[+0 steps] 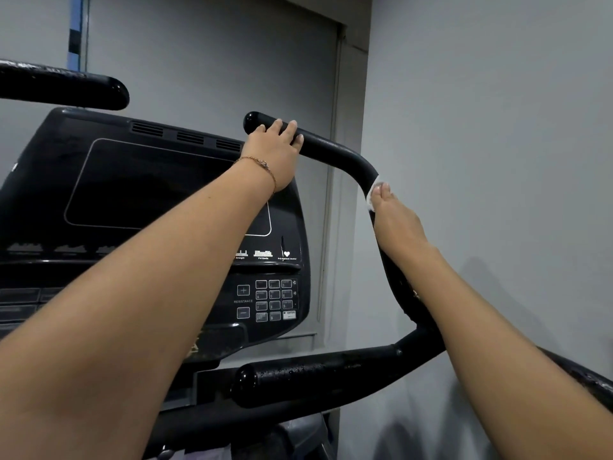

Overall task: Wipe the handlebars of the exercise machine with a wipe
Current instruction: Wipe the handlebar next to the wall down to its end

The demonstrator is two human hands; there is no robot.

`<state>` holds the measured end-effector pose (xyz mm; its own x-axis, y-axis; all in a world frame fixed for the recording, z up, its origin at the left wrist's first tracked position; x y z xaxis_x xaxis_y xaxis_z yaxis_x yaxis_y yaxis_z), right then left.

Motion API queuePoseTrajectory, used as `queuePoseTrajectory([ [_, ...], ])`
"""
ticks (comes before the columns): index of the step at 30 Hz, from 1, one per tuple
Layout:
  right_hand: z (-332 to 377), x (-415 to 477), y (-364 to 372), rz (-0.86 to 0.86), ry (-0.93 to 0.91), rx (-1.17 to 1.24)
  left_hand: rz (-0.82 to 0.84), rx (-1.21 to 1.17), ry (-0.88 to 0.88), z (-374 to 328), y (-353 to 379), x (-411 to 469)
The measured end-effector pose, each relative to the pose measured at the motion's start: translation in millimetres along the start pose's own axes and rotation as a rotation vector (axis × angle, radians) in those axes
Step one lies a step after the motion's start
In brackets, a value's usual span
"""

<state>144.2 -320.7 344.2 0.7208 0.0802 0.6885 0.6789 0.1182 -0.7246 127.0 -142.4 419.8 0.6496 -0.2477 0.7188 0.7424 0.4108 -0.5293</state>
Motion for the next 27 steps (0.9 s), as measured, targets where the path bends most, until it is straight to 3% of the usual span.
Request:
queuePoseTrajectory([
  [9, 3, 8, -10, -0.066, 0.02, -0.081, -0.003, -0.016, 0.001, -1, 0, -1],
  [11, 0, -5, -20, -0.16, 0.047, 0.006, -0.007, -0.012, 0.001, 0, 0, 0],
  [14, 0, -17, -36, -0.521, 0.068, 0.442, -0.007, -0.01, 0.008, 0, 0, 0],
  [15, 2, -13, -30, -0.565, 0.094, 0.64, -0.01, -0.012, 0.011, 1, 0, 0],
  [17, 7, 1, 5, -0.462, 0.259, 1.132, -0.018, -0.017, 0.021, 2, 0, 0],
  [19, 25, 11, 43, -0.258, 0.45, 1.782, -0.019, -0.017, 0.024, 2, -1, 0],
  [21, 43, 20, 52, -0.206, 0.534, 2.292, -0.019, -0.017, 0.028, 2, 0, 1],
  [25, 51, 48, 37, -0.379, 0.579, 2.86, -0.05, -0.026, 0.04, 3, 1, 1],
  [27, 61, 57, 34, -0.36, 0.537, 2.941, -0.056, -0.029, 0.042, 3, 1, 0],
])
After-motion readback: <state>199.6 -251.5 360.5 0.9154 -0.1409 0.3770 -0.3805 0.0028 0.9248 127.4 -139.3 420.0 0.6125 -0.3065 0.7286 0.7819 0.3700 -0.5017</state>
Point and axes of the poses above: each hand's wrist, its own x-axis towards the middle knuckle, its own y-axis out of the palm, z = x × y, the point moved 6 cm from there along x, towards the middle knuckle, and after that the axes turned 4 degrees about z, right-handed, at the moved point
